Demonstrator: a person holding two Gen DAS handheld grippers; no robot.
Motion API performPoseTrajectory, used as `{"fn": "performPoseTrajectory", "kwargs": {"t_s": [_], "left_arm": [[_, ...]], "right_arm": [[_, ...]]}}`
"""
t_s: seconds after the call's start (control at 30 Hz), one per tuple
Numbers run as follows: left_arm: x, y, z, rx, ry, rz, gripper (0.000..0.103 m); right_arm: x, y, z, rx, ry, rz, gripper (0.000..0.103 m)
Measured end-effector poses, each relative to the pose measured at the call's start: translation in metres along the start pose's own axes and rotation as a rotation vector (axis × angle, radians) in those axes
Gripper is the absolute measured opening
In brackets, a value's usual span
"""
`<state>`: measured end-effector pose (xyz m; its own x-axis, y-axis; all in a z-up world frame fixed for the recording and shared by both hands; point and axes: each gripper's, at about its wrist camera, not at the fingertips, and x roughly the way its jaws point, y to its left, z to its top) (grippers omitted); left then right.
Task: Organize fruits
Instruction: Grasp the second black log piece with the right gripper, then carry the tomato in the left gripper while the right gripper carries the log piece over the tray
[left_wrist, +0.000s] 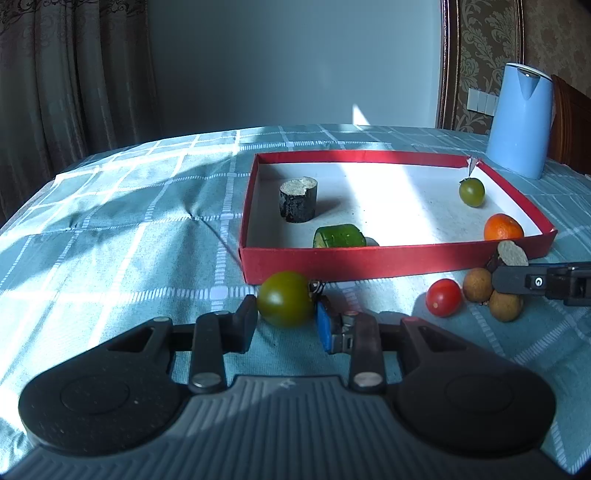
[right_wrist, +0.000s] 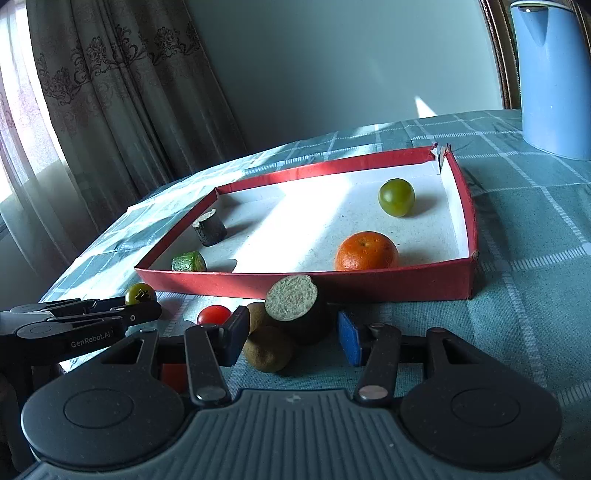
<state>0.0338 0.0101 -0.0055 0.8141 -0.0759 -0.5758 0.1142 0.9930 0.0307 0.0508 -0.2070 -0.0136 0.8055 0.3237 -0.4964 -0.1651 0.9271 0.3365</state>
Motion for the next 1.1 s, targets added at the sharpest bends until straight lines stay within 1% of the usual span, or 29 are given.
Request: {"fn": "performPoseTrajectory", "kwargs": {"t_s": [0.03, 0.1, 0.23, 0.43, 0.57, 0.67, 0.83, 0.9, 0.93, 1.0, 1.1], "left_arm": [[0.000, 0.000, 0.000, 0.001, -0.001, 0.000, 0.031], [-0.001, -0.001, 0.000, 0.003, -0.005, 0.001, 0.031], [0.000, 0.000, 0.000, 0.001, 0.002, 0.004, 0.031], [-0.003, 0.002, 0.000, -0.010, -0.013, 0.010, 0.031], [-0.009, 0.001, 0.000, -0.007, -0.049, 0.005, 0.031], [-0.013, -0.001, 0.000, 0.005, -0.073, 0.007, 0.031], [-0.015, -0.004, 0.000, 0.011, -0.085, 0.014, 0.031], [-0.018, -0.004, 0.002, -0.003, -0.106, 0.031, 0.031], [-0.020, -0.002, 0.004, -0.025, -0.120, 0.033, 0.031], [-0.022, 0.002, 0.008, -0.062, -0.127, 0.019, 0.031], [-0.023, 0.001, 0.011, -0.075, -0.129, 0.034, 0.031]], "right_arm": [[0.000, -0.003, 0.001, 0.019, -0.001, 0.008, 0.047], [0.000, -0.005, 0.001, 0.024, -0.009, 0.003, 0.044], [-0.002, 0.001, -0.001, -0.025, -0.033, -0.030, 0.039], [-0.010, 0.009, -0.005, -0.083, -0.067, -0.041, 0.039], [-0.022, 0.016, -0.008, -0.129, -0.128, -0.049, 0.039], [-0.028, 0.018, -0.008, -0.139, -0.154, -0.039, 0.039], [-0.036, 0.016, -0.006, -0.130, -0.197, -0.033, 0.039], [-0.039, 0.016, -0.005, -0.125, -0.219, -0.032, 0.039], [-0.040, 0.016, -0.004, -0.130, -0.225, -0.034, 0.039], [-0.041, 0.017, -0.001, -0.135, -0.235, -0.036, 0.039], [-0.042, 0.017, 0.002, -0.150, -0.244, -0.044, 0.039]]}}
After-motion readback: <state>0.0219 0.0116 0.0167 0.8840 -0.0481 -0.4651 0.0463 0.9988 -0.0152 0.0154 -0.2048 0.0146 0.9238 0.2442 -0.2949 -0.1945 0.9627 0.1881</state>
